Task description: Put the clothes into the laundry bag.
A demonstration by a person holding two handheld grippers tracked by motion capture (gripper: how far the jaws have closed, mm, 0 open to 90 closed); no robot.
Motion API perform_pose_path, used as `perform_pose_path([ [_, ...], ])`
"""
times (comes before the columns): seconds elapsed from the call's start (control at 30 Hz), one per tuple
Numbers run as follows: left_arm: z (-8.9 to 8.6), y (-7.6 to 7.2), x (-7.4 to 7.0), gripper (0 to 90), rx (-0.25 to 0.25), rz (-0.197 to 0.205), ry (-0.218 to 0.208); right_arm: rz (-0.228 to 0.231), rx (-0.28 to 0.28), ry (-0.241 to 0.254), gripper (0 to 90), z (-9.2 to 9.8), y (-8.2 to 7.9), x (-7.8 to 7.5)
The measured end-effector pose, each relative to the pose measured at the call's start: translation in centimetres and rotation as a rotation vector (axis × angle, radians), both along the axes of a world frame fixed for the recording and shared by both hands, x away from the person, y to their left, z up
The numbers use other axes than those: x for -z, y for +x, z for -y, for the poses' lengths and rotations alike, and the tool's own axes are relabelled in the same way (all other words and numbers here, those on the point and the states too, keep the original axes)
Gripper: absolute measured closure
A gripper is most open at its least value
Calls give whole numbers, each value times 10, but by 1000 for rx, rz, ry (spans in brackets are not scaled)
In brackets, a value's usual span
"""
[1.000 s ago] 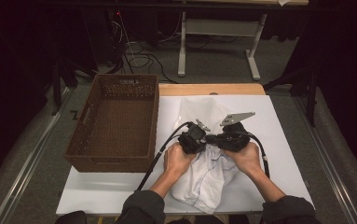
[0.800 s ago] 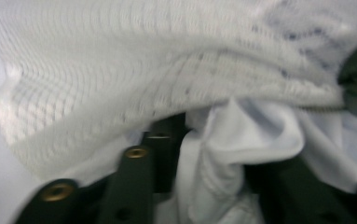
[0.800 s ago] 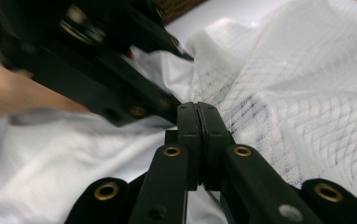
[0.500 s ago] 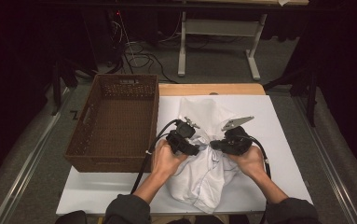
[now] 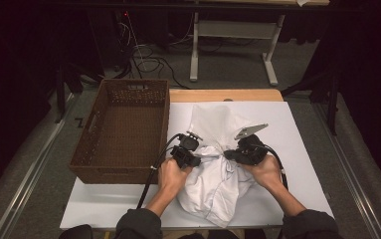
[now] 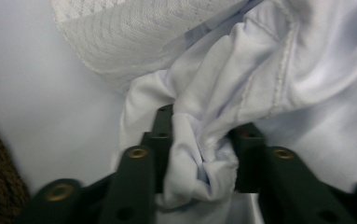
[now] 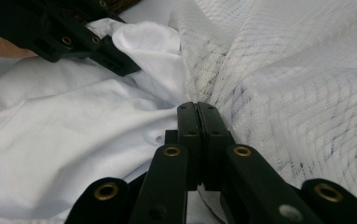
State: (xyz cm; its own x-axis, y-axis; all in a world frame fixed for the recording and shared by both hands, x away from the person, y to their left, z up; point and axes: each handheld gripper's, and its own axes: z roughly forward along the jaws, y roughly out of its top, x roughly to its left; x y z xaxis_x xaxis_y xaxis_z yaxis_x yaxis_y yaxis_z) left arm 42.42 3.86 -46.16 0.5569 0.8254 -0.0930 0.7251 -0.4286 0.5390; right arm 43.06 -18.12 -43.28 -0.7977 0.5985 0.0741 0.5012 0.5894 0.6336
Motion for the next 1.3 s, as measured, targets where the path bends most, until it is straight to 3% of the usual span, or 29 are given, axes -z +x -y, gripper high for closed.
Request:
perform_pose_path([
  [0.1,-1,-10,-13,780,14,59,-47,12,0,7,900,-1,1,-2],
  [0.23,6,-24,-29,797,100,175,-43,21,9,21,900,-3,0,-6],
  [0.33,12,-29,-33,804,167,208,-58,36,6,21,900,-5,-1,-10],
  [0.47,23,-24,-29,808,228,177,-49,52,3,67,900,-5,-1,-19],
  [0.57,39,-16,-21,810,250,145,-15,66,-15,77,900,-7,-4,-25],
  [0.67,51,-6,-12,810,216,134,18,69,-34,80,900,-8,-10,-27],
  [0.73,52,3,-7,809,185,105,9,69,-44,87,900,-7,-13,-28],
  [0.87,50,13,-4,795,132,91,-3,54,-43,80,900,-7,-15,-22],
  [0.97,46,12,-6,715,111,76,2,33,-42,67,900,-5,-14,-12],
  [1.1,33,4,-15,541,127,63,-13,10,-30,28,900,-1,-13,3],
  [1.17,24,-3,-23,512,132,64,-43,3,-19,14,900,2,-11,6],
  [1.3,10,-12,-36,473,127,64,-54,-1,-13,-12,900,1,-9,8],
])
